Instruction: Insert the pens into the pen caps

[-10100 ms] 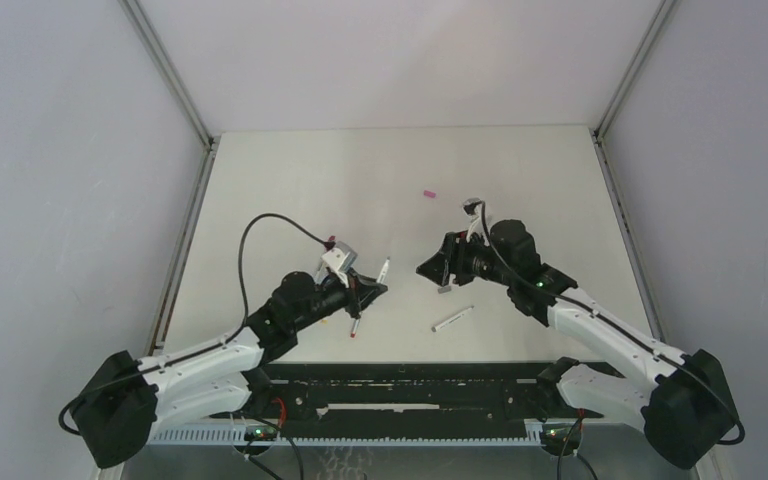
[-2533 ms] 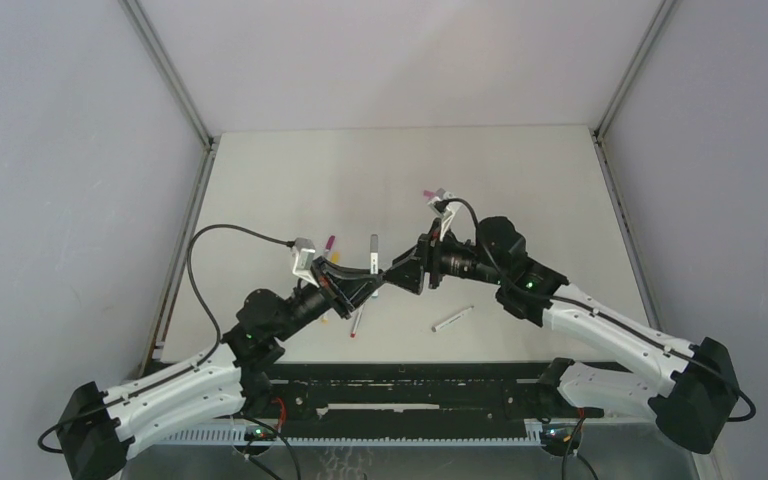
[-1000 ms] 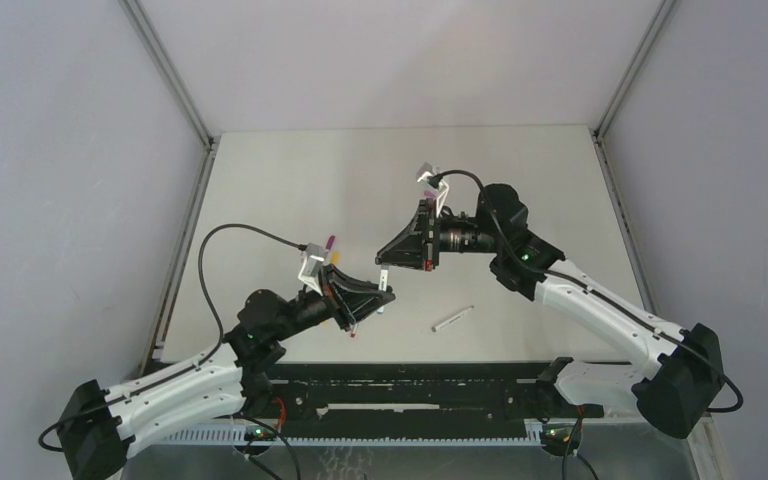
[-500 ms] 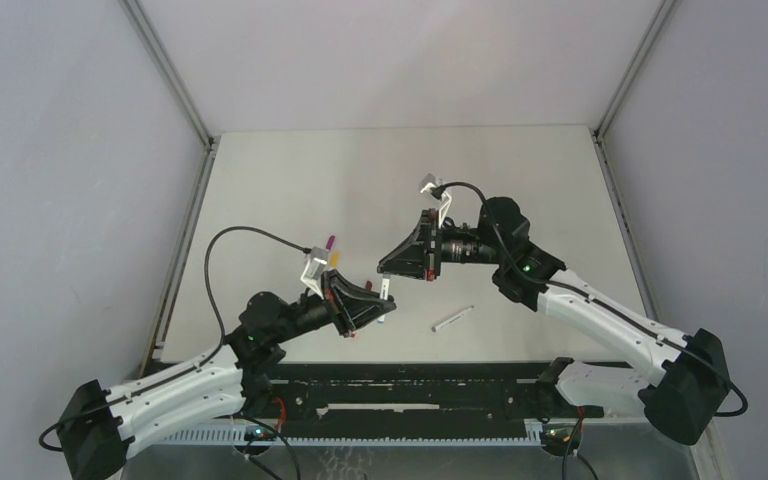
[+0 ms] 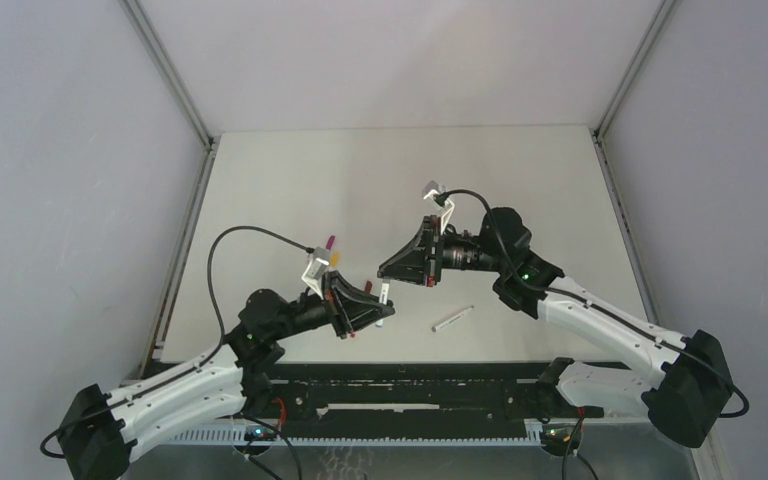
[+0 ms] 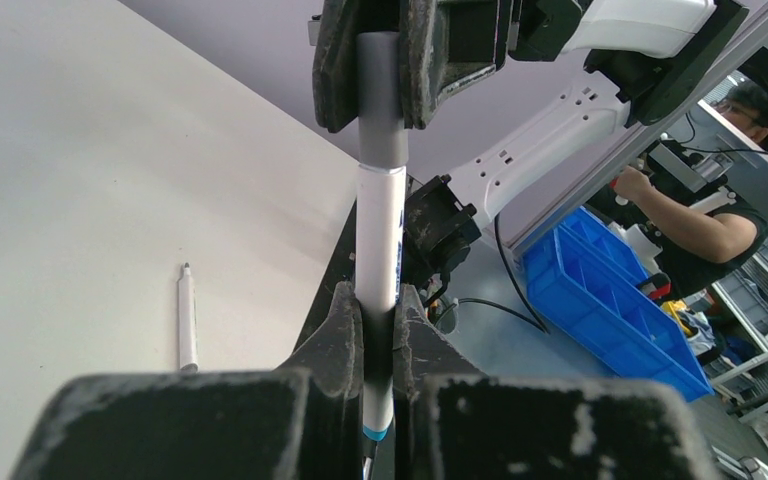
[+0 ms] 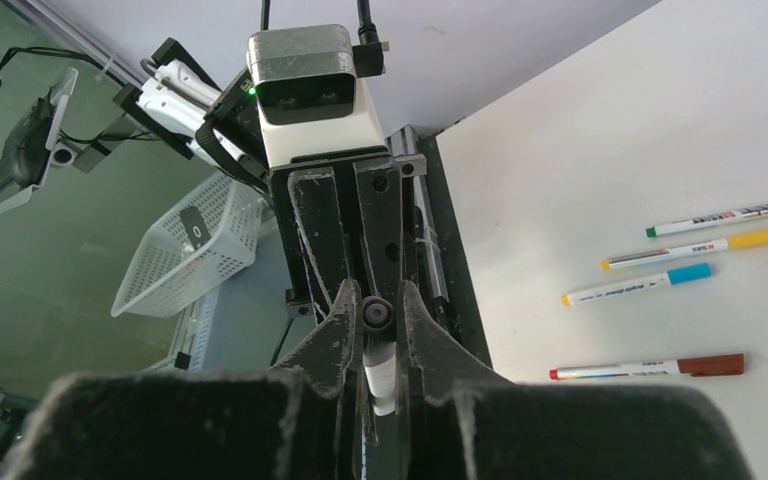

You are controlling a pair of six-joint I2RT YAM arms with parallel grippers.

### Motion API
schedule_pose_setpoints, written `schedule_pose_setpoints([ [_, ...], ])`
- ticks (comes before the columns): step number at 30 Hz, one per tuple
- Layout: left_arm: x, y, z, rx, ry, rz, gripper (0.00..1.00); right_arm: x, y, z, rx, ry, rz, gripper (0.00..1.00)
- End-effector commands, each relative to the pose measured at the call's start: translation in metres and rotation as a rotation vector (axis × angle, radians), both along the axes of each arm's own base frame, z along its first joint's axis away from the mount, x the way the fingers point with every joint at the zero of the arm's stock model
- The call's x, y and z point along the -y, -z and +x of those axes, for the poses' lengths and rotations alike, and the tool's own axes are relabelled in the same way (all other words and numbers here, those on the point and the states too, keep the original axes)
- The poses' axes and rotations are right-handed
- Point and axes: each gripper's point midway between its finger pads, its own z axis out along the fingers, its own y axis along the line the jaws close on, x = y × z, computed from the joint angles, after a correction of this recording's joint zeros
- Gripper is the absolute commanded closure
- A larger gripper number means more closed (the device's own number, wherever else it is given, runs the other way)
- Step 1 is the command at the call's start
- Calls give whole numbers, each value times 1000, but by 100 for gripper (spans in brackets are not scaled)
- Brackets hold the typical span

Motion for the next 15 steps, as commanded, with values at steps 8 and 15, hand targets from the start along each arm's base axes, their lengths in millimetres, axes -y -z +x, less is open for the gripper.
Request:
schedule_pose_setpoints([
  [8,-35,-105,40,199,-231,-287,100,6,76,-84,-297,-311,-217,100],
  [15,-35,-116,42,228,-215,-296,100,7,84,-89,-320,-322,-228,100],
])
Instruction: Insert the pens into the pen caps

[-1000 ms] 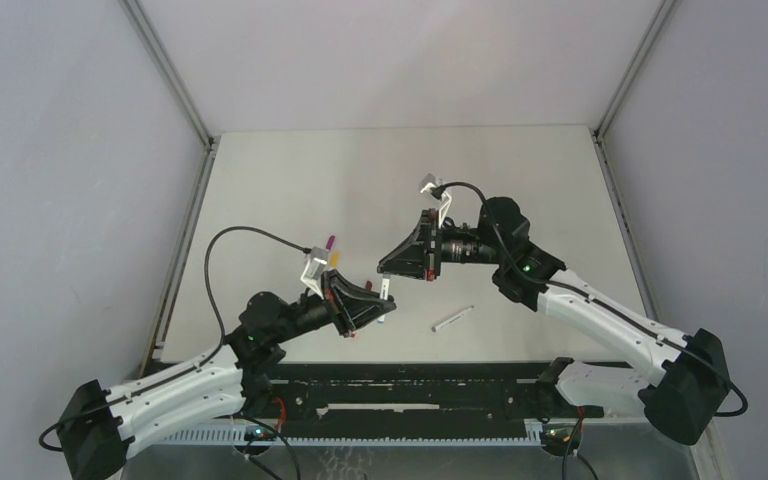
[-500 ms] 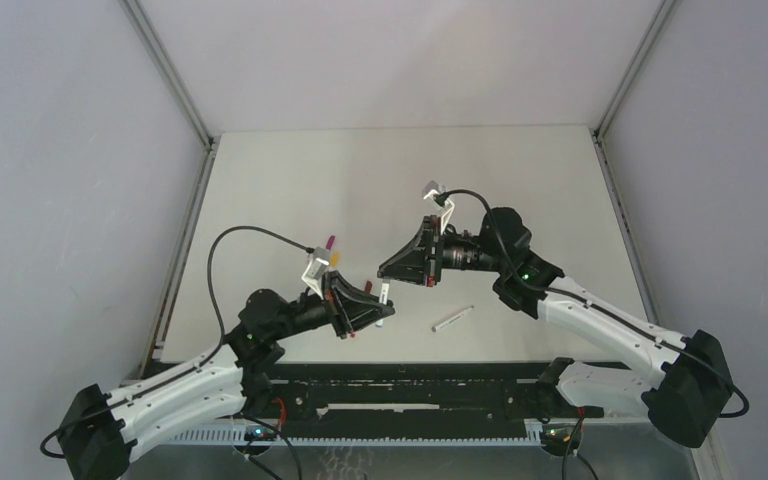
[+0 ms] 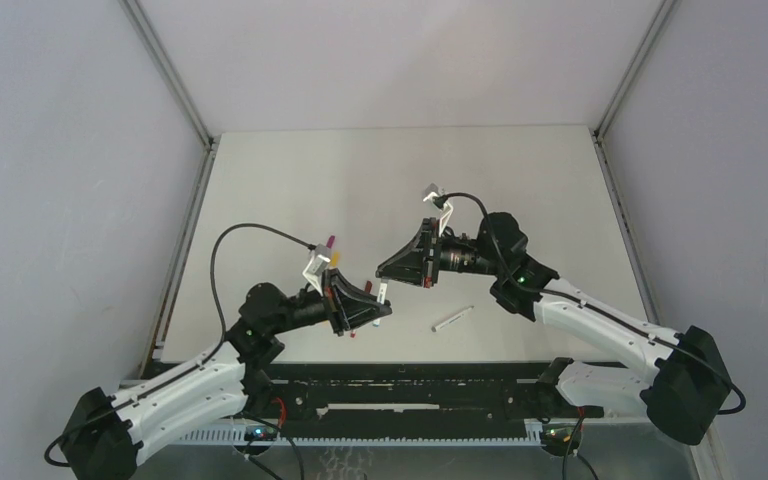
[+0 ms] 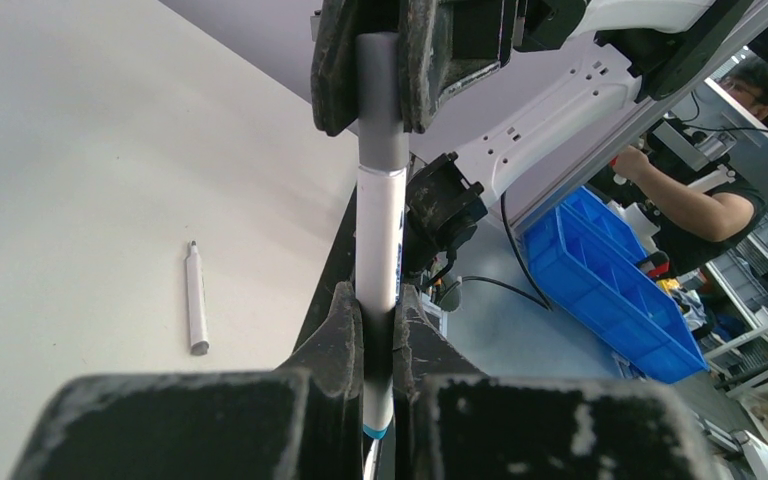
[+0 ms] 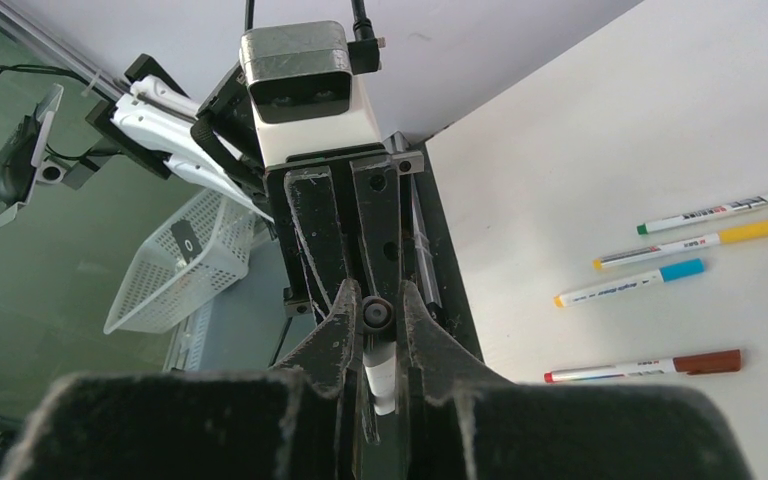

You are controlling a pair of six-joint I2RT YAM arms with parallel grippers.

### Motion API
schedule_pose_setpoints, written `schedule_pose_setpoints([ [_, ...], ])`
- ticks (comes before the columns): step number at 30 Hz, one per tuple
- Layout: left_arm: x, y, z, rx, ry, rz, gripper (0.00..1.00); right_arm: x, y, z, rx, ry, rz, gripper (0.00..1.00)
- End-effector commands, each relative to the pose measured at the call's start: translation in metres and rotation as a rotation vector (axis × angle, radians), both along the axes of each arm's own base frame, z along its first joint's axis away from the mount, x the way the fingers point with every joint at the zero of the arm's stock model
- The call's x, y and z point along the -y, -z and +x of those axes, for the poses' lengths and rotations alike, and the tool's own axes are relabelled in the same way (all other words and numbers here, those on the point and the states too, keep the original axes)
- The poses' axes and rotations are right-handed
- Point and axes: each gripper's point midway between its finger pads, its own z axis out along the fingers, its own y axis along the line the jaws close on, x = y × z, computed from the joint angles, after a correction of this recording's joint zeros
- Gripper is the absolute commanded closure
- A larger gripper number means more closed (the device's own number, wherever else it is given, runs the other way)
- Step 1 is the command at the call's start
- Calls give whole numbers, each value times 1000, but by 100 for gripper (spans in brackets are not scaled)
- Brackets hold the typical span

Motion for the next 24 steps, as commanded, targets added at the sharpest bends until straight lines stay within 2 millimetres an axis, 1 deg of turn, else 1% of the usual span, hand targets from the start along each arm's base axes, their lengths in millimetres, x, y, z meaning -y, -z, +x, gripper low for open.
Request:
schedule_pose_setpoints([
  [1,-30,-127,37,239,-244,-339,100,11,75,-95,-313,-361,-232,100],
  [5,-31,-135,38,255,-244,-355,100,12,82,-95,-324,-344,-246,100],
  [8,-31,-140,40,263,-243,-365,100,10,84,-96,-319,-338,-246,100],
  [12,-34,-151,38,282,-229,-398,100,10,92,-98,-331,-347,-257,100],
  [19,-40,-161,35,302,-202,-432,100,14,92,-109,-332,-410,-244,100],
  [24,-46,-159,34,302,-191,-436,100,22,86,-117,-347,-483,-230,100],
])
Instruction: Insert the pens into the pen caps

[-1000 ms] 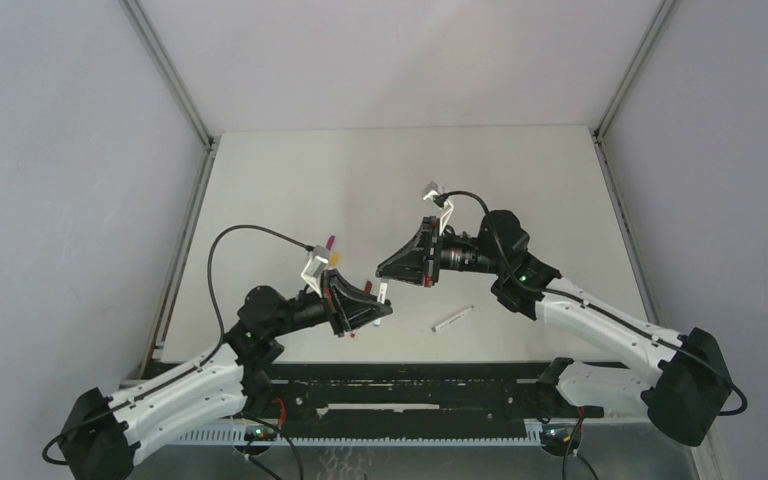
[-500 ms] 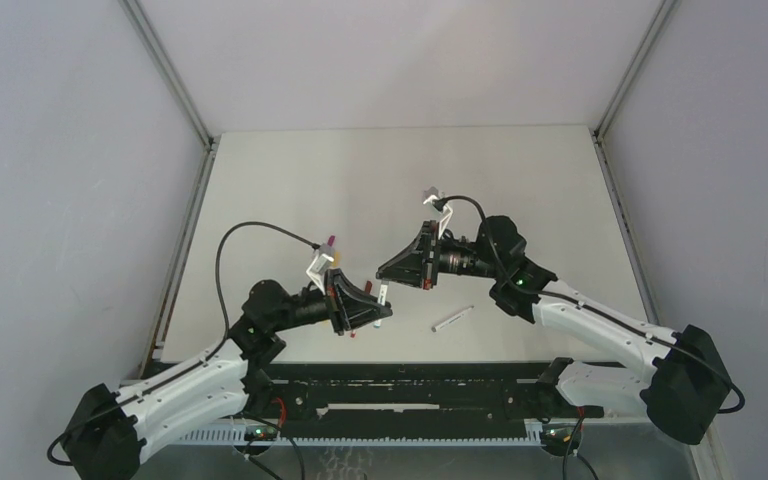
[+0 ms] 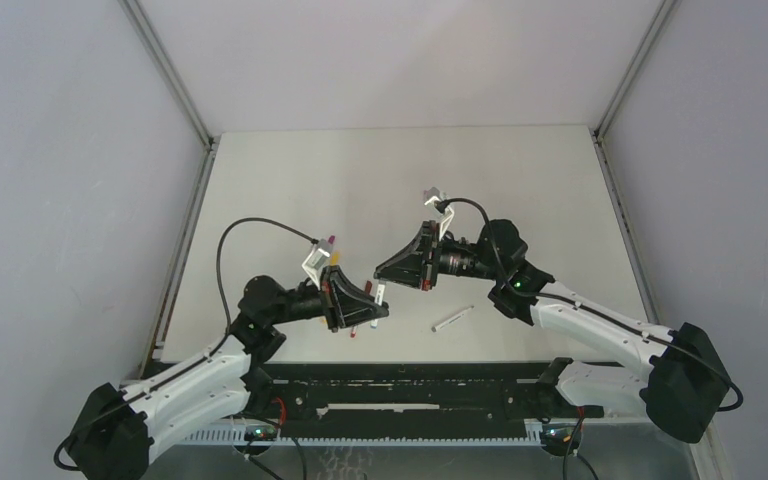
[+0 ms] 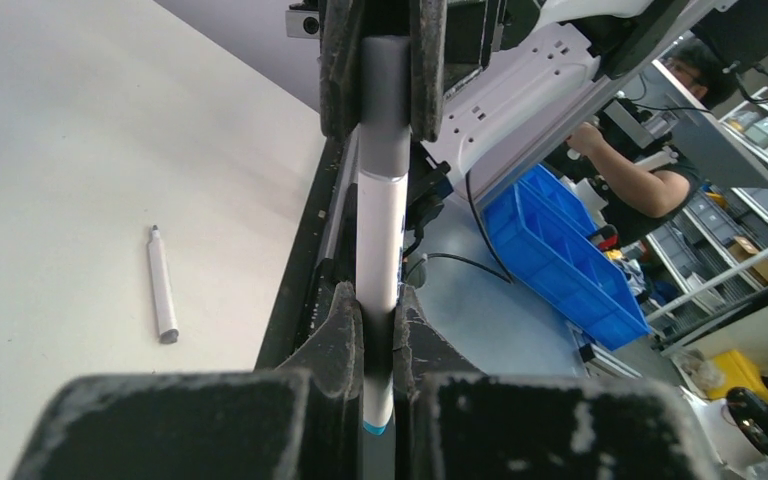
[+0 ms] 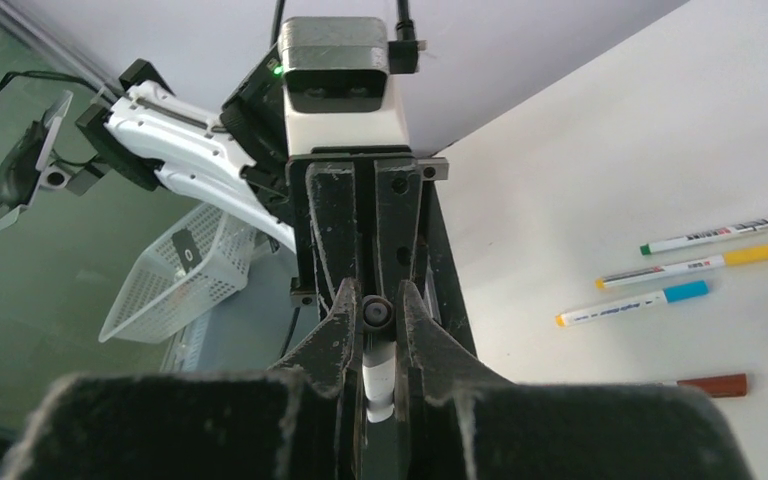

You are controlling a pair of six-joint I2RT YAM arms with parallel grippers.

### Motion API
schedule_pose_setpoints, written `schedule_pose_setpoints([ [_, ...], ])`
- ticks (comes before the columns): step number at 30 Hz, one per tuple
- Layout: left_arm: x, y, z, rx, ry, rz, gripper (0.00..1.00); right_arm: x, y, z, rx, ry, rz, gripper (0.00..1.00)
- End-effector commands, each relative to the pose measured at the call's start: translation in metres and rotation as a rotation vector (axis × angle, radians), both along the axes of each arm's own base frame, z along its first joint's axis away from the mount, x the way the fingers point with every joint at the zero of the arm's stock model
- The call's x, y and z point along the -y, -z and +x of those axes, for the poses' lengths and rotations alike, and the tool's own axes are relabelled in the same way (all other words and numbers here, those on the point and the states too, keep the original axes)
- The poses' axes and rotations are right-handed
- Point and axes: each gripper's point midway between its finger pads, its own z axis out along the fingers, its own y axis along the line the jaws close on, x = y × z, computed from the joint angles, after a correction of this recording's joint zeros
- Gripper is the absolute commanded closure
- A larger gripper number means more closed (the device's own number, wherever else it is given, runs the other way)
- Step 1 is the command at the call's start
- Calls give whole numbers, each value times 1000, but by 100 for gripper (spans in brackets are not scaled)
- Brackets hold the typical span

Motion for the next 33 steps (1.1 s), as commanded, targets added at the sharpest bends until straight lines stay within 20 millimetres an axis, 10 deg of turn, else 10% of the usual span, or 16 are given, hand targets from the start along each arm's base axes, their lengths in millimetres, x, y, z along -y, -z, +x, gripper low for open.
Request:
schedule_pose_setpoints([
  [1,-43,-162,35,329,-298,-444,100,26,79,-119,-357,-511,-263,100],
  [33,-40,-162,68,354,-405,-333,100,24,120,-135,-455,-471,-423,100],
])
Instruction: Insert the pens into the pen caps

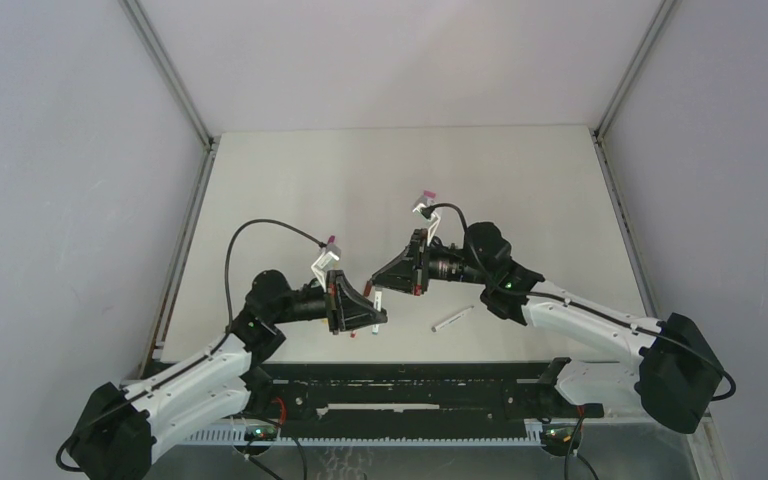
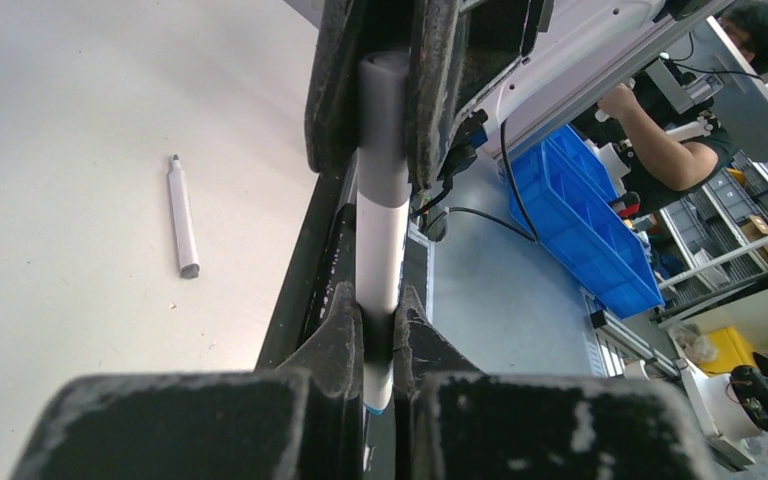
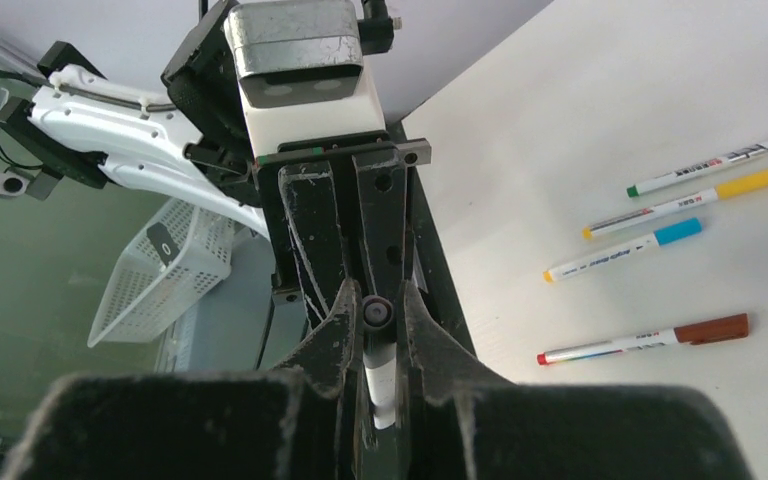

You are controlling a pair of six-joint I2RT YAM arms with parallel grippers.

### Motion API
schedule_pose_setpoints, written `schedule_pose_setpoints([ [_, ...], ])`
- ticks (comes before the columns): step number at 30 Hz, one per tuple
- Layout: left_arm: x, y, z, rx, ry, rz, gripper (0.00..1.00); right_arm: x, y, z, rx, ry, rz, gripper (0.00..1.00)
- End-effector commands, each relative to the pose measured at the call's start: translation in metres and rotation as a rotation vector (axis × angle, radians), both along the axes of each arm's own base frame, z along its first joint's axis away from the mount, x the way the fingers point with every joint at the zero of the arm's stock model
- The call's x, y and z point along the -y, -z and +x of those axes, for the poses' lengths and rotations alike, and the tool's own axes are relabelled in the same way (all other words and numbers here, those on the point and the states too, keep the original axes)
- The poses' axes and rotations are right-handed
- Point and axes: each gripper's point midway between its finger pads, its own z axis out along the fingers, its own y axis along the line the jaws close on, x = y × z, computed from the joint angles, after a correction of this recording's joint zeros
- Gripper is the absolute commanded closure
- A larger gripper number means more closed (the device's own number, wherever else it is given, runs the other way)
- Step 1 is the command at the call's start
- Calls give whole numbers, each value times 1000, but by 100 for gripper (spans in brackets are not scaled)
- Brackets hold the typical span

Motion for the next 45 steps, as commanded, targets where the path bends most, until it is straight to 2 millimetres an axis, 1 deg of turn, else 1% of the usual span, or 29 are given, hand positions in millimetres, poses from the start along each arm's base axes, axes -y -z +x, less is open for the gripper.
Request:
schedule_pose_setpoints([
  [1,-37,-192,69,421,-432,-433,100,33,89,-134,-413,-472,-319,100],
  [5,-44,-186,77,440,-505,-371,100,31,94,-130,-445,-430,-342,100],
  [8,-42,-190,73,449,-475,-369,100,32,95,-130,-439,-429,-346,100],
  [11,-40,-195,67,448,-437,-389,100,33,92,-137,-420,-466,-337,100],
  [18,-39,-204,49,464,-341,-423,100,38,82,-158,-404,-608,-297,100],
  [21,-42,-202,48,473,-338,-414,100,41,80,-165,-417,-650,-294,100],
  [23,-43,-199,48,474,-341,-409,100,44,81,-168,-430,-665,-304,100],
  [29,-49,-205,44,502,-323,-428,100,55,87,-179,-457,-739,-328,100],
  [33,-51,-202,47,500,-333,-415,100,56,88,-181,-455,-768,-322,100],
  [35,-50,-197,51,496,-346,-395,100,54,86,-180,-438,-766,-309,100],
  [37,-48,-188,58,496,-360,-351,100,49,82,-172,-409,-722,-293,100],
  [40,-47,-164,68,503,-393,-263,100,41,69,-153,-345,-626,-269,100],
  [42,-45,-145,71,492,-402,-199,100,37,58,-135,-275,-536,-264,99],
  [43,-44,-135,71,486,-398,-167,100,35,48,-127,-241,-495,-256,92],
  [45,-41,-106,74,454,-402,-72,100,35,31,-108,-178,-409,-230,74],
])
